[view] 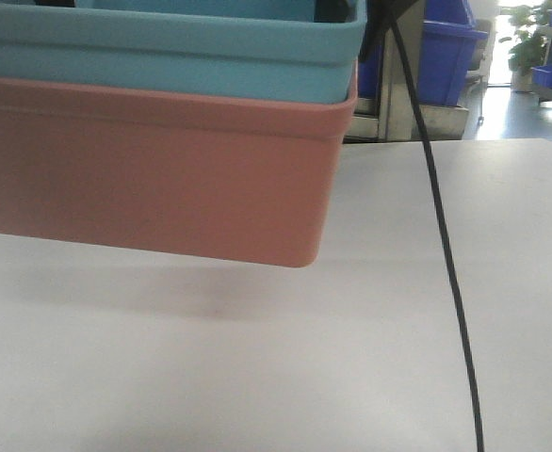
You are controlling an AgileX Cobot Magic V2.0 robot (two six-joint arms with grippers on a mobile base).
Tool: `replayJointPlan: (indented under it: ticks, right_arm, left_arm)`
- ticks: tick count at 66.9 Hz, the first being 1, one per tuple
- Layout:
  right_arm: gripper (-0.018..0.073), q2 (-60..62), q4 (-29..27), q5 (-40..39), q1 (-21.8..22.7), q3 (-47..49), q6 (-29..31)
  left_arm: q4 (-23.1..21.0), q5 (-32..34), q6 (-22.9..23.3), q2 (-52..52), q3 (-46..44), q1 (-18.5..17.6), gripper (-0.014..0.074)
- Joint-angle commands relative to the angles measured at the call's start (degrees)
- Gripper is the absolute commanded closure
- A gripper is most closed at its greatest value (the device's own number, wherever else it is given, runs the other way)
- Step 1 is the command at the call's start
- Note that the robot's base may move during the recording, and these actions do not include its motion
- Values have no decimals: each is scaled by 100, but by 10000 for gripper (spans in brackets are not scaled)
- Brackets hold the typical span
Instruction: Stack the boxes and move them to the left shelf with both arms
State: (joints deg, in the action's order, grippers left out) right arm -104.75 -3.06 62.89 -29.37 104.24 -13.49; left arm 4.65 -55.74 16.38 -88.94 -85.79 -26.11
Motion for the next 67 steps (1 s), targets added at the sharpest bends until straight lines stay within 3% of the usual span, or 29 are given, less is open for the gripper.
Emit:
replayJointPlan:
  ticks: [1, 67]
  right_arm:
    - [505, 313, -271, -1007, -51, 268, 229]
    - [505, 313, -271, -1007, -51, 268, 229]
  left_arm:
    - [-955, 478, -505, 395, -241, -239, 599]
    - [-971, 478, -505, 395, -241, -239, 599]
